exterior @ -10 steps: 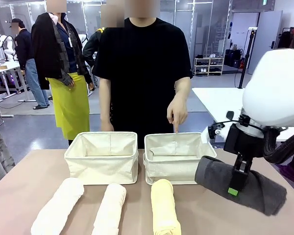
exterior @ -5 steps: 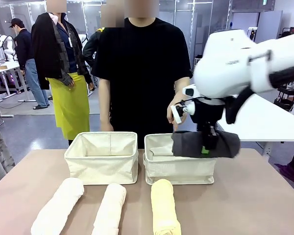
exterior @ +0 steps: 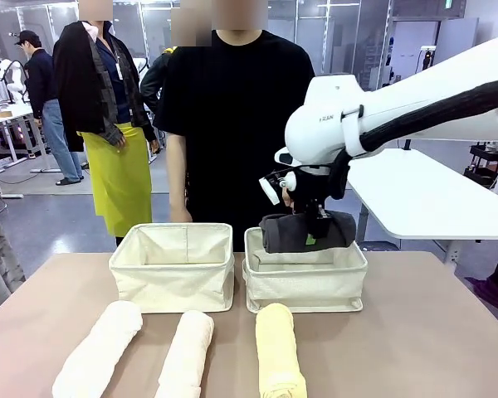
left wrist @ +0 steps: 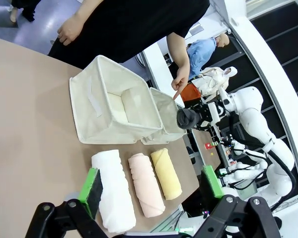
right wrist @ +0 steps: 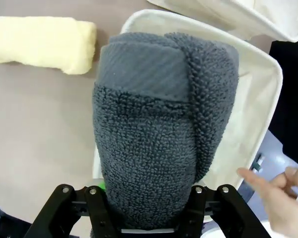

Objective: Divide the towels into two baskets.
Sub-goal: Pick up one hotel-folded towel and place it in the Fabric basket indicated by the person, then pick up one hotel-folded towel from the bottom of the table and place it in the Fabric basket indicated by the person.

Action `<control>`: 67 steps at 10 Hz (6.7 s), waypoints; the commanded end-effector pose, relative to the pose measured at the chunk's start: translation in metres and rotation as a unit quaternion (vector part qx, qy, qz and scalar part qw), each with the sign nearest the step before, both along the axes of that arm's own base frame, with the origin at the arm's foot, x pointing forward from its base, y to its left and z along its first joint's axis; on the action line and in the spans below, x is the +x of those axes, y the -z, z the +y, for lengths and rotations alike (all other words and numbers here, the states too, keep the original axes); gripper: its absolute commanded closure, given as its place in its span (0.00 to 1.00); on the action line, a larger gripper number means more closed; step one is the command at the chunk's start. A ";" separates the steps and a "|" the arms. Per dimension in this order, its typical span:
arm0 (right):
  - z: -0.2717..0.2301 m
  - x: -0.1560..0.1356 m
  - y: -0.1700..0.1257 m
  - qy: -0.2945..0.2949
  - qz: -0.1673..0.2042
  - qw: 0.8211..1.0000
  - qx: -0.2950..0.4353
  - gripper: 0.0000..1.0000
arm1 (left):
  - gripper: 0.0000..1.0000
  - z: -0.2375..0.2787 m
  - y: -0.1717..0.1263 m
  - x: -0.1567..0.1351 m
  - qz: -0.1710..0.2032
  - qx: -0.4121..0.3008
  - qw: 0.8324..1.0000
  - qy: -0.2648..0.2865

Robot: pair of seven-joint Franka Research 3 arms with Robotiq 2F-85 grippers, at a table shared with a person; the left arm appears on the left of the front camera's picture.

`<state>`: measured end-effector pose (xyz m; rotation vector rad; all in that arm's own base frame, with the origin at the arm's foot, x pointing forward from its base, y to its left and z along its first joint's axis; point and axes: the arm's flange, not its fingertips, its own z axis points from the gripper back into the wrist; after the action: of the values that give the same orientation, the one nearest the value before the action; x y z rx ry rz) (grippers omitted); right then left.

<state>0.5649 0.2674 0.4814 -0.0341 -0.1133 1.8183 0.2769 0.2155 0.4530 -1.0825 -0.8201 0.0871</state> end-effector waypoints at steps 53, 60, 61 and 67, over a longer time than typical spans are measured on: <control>-0.474 -0.200 0.062 0.524 0.425 0.575 0.462 0.00 | 0.00 0.001 -0.001 -0.002 -0.003 -0.002 1.000 -0.001; -0.521 -0.246 0.104 0.556 0.422 0.514 0.499 0.00 | 0.00 0.001 -0.001 -0.002 -0.003 -0.002 1.000 -0.001; -0.521 -0.246 0.104 0.556 0.422 0.514 0.499 0.00 | 0.00 0.001 -0.001 -0.002 -0.003 -0.002 1.000 -0.001; -0.521 -0.246 0.104 0.556 0.422 0.514 0.499 0.00 | 0.00 0.001 -0.001 -0.002 -0.003 -0.002 1.000 -0.001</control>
<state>0.3200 -0.2520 0.3751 1.3135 -0.3374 0.0910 0.2771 0.2154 0.4532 -1.0819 -0.8199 0.0865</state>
